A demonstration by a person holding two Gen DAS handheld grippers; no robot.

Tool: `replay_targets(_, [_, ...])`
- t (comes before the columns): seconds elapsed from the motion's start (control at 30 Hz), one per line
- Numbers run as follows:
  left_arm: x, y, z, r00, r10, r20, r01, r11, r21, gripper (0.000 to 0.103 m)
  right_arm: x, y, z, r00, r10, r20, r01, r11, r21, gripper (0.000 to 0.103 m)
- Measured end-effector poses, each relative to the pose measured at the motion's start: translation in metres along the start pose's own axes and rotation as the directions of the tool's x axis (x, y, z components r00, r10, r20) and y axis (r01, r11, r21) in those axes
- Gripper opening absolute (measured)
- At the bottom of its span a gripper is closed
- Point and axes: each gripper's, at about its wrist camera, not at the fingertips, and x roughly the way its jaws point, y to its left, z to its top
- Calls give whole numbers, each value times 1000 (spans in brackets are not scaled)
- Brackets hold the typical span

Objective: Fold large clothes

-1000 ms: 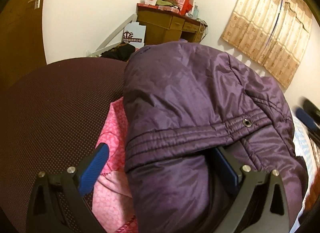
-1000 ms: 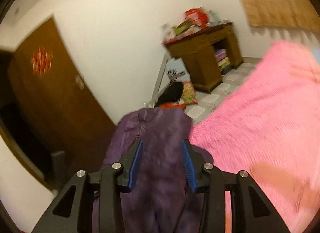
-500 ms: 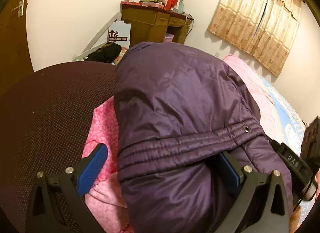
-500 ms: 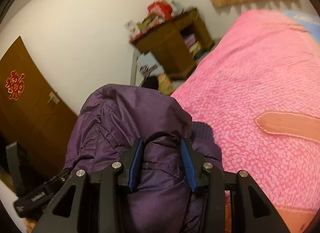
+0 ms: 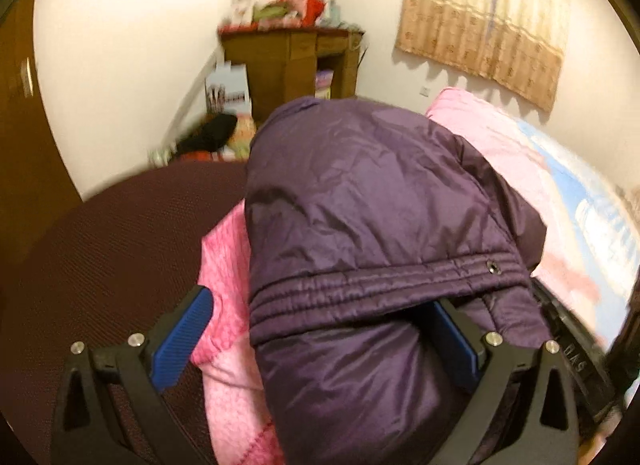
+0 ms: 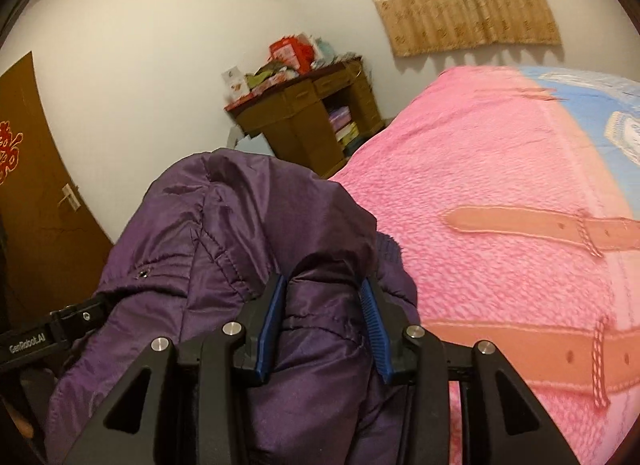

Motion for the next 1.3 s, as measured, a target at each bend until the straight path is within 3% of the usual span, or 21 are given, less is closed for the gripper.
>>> replay_targets(0.07, [3,-8,-4,998,55,38,-57,998,37,103,-1,-2,-3,1000,-5,8,5,1000,21,42])
replay_targets(0.2, [3,2,1,999,33,8,-33,999,6,103,-4,-6,16,997,20,-72,-18,1000,23,44])
replay_targets(0.3, [-3,5,1,999,45,24,-46,999,20,103,-44,-1,24,999,26,20,-26,1000,-14,45])
replay_targets(0.43, [-5,7,-2,1000,28,10,-28,1000,-9,103,-84,6,-1,996,87,27,-85,994,-66,45])
replay_targets(0.5, [-7,6,-3,999,34,17,-34,999,1,103,-93,3,-18,994,111,17,-110,993,-39,45])
replay_targets(0.6, [-15,3,-4,998,56,24,-57,998,18,103,-74,-5,-35,984,170,-57,-166,984,59,45])
replay_targets(0.67, [-22,-2,-5,998,62,29,-63,997,34,103,-68,-8,-42,980,192,-58,-186,978,99,46])
replay_targets(0.8, [-41,-10,-13,995,81,52,-84,994,64,103,-65,-16,-46,975,212,-66,-199,966,167,51])
replay_targets(0.97, [-61,-11,-34,996,60,60,-62,998,26,103,-75,-30,-47,969,221,-109,-186,946,266,60])
replay_targets(1.1, [-80,-13,-53,992,87,90,-88,996,12,103,-109,-23,-56,980,180,-85,-153,955,253,60])
replay_targets(1.3, [-108,-17,-74,992,77,99,-79,997,16,103,-151,1,-67,997,-13,-73,18,997,72,62])
